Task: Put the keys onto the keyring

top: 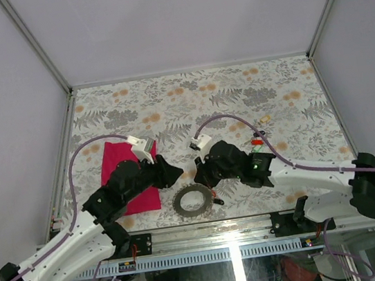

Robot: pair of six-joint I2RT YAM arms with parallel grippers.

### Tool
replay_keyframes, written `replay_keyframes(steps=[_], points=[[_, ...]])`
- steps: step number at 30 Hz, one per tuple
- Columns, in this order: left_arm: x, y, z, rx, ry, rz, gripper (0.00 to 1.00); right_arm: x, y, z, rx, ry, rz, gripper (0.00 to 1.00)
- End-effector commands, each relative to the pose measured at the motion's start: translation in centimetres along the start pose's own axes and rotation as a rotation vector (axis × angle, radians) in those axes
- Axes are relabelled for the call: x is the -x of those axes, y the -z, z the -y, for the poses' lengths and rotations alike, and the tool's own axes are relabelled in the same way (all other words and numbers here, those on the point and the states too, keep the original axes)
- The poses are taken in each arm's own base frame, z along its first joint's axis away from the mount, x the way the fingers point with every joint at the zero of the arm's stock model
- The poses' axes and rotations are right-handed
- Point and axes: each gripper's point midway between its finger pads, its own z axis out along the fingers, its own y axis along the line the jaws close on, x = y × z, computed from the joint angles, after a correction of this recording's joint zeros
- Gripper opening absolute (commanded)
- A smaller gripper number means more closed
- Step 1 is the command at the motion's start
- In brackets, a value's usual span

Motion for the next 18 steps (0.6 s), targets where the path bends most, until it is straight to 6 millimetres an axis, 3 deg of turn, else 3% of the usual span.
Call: replay_keyframes(steps=[1,10,18], points=[[4.7,1.0,3.7,-0.125,-0.026,0.137,0.43,4.4,3.2,-1.8,0.080,0.174,0.201,0.00],[8.1,2.6,7.2,-0.260,-0.169,0.239,0.52,7.6,8.6,-2.2,0.083,0.347,0.394,0.00],[8.4,3.7,10.3,-0.458,-0.390,0.307,0.50,8.4,11.4,-4.8,0.224,0.441,0.527,0.00]])
